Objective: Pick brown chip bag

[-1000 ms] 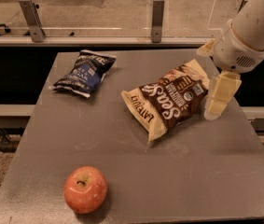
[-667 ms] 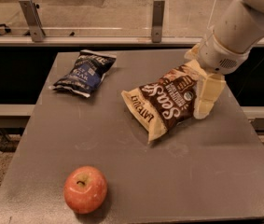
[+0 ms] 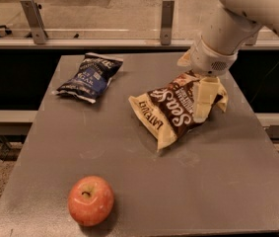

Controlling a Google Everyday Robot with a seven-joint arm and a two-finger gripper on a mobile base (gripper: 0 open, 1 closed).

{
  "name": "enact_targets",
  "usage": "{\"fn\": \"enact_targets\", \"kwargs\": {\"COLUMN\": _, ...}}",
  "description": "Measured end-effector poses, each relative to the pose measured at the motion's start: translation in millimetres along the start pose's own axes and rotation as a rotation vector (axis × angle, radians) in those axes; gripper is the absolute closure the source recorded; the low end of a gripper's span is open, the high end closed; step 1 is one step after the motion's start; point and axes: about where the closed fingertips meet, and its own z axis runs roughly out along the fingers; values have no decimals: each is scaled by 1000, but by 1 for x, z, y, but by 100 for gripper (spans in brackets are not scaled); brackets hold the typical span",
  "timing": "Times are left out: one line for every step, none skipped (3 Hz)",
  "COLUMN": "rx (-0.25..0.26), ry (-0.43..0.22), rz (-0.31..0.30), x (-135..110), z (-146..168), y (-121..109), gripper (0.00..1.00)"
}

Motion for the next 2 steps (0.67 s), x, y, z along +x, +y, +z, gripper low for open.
{"fn": "enact_targets", "kwargs": {"rx": -49, "ry": 12, "rz": -96, "x": -6, "z": 9, "y": 1, "gripper": 0}}
{"fn": "enact_targets", "kwargs": {"rx": -92, "ry": 32, "rz": -185, "x": -12, "z": 17, "y": 8, "gripper": 18}}
